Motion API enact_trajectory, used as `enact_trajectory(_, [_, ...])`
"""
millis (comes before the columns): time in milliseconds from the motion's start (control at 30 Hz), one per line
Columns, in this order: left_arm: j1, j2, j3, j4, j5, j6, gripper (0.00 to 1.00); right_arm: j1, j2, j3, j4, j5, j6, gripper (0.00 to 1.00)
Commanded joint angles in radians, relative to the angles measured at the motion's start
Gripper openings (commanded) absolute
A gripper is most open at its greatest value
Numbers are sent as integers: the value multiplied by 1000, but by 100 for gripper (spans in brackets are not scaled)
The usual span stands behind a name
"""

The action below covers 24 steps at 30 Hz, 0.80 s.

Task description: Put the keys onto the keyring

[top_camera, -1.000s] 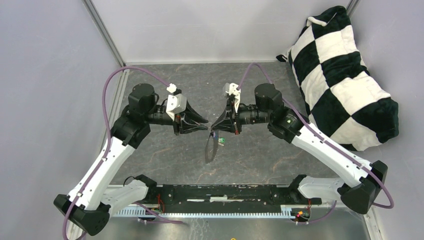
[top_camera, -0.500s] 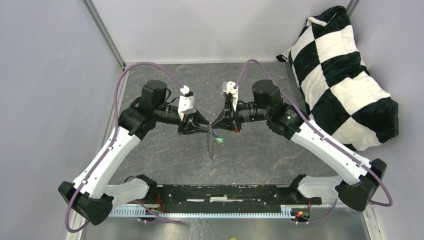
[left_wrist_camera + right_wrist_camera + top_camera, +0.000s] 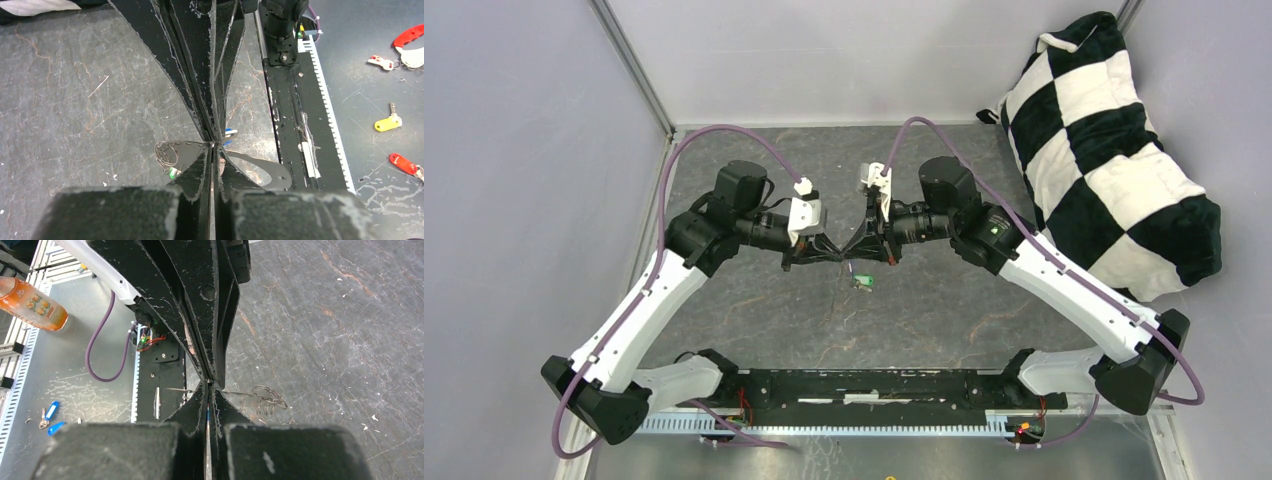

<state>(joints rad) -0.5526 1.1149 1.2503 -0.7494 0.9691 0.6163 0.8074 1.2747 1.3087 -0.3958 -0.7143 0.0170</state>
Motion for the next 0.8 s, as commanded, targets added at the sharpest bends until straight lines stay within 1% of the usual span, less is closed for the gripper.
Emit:
enact_trajectory(0, [-12,10,52,-36,-29,86,2,10,-3,57,37,-19,-9,0])
enact_trajectory(67, [-12,19,63,-68,-30,117,2,8,-10,55,49,-25,0,1])
enact_trajectory(133, [-12,22,67,-75,-25,116,2,6,-21,66,49,-9,1,11])
enact_trajectory(200, [-12,21,67,-71,-1,106,2,5,-39,87,34,41,-1,25])
enact_trajectory(267, [-12,14,55,-12,24,26,2,-1,-67,98,31,92,-3,34])
enact_trajectory(333, [-11,-6,22,105,44,-102,2,-11,-107,91,48,143,13,41])
enact_trajectory(367, [-9,-25,-5,185,53,-191,2,-15,-131,81,61,162,25,43])
enact_trajectory(500, [-7,-110,-132,591,71,-546,2,-34,-241,-1,145,213,94,47])
enact_trajectory(567, [-7,-123,-160,751,38,-711,2,-41,-289,-54,191,229,134,48])
enact_trajectory(667, [-8,-123,-178,940,-3,-896,2,-48,-336,-118,243,228,196,48])
enact_trajectory(767, [-7,-118,-179,1004,-3,-959,2,-52,-358,-167,289,188,259,47])
